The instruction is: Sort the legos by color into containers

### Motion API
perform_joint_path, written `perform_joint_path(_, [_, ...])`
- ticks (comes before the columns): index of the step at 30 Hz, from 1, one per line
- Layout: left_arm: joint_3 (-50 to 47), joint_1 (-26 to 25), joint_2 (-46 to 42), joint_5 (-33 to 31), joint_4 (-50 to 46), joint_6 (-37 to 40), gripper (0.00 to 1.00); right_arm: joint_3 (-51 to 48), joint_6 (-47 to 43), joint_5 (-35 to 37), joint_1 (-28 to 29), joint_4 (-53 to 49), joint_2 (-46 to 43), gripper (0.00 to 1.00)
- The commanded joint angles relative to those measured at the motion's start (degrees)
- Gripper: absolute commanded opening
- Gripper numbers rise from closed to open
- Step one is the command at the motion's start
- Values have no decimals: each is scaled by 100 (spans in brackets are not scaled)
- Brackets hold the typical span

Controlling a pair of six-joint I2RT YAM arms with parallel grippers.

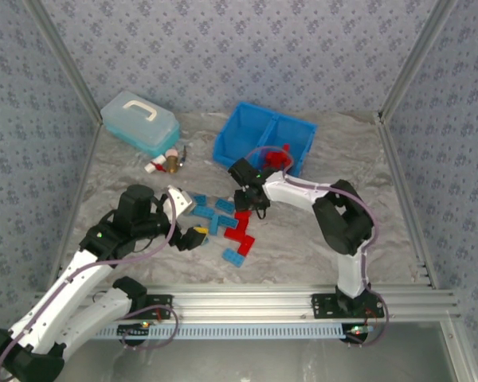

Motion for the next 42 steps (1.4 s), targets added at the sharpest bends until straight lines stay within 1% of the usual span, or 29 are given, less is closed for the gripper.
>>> perform_joint_path(1, [-21, 39, -60, 12, 71, -50, 99, 97, 133, -50, 24, 69, 165, 43])
perform_joint_path(4, [-20, 40, -50, 13, 79, -41, 99, 49, 165, -23, 20, 92, 191, 35])
perform_joint_path(9, [-21, 39, -17, 13, 74, -40, 99, 66, 141, 66, 7, 11, 95, 25])
perform_joint_path(13, [-9, 41, -16, 12, 69, -41, 99, 171, 110, 160, -41, -134, -137, 24])
perform_joint_path(18, [0, 40, -32, 22, 72, -58, 99, 538, -155, 664, -141, -598, -688, 25])
perform_joint_path(23, [-14, 39, -66, 24, 84, -54, 99, 943, -612, 1171, -594, -811, -1119, 25])
perform_joint_path(25, [-12, 39, -61, 22, 87, -49, 99, 1142, -796, 1215, -865, -835, -1108, 25])
perform_joint_path(28, [-12, 35, -54, 26, 96, -50, 99, 1505, -1059, 1098, -1275, -815, -855, 26])
perform_joint_path(32, [-13, 39, -54, 21, 95, -46, 99, 2171, -1340, 1230, -1646, -929, -172, 25])
perform_joint_path(38, [-20, 42, -45, -11, 87, -44, 99, 3202, -1648, 1892, -1856, -1243, 856, 25])
perform_joint_path(42, [-24, 44, -41, -27, 85, -33, 99, 3545, -1647, 2079, -1939, -1420, 1278, 25])
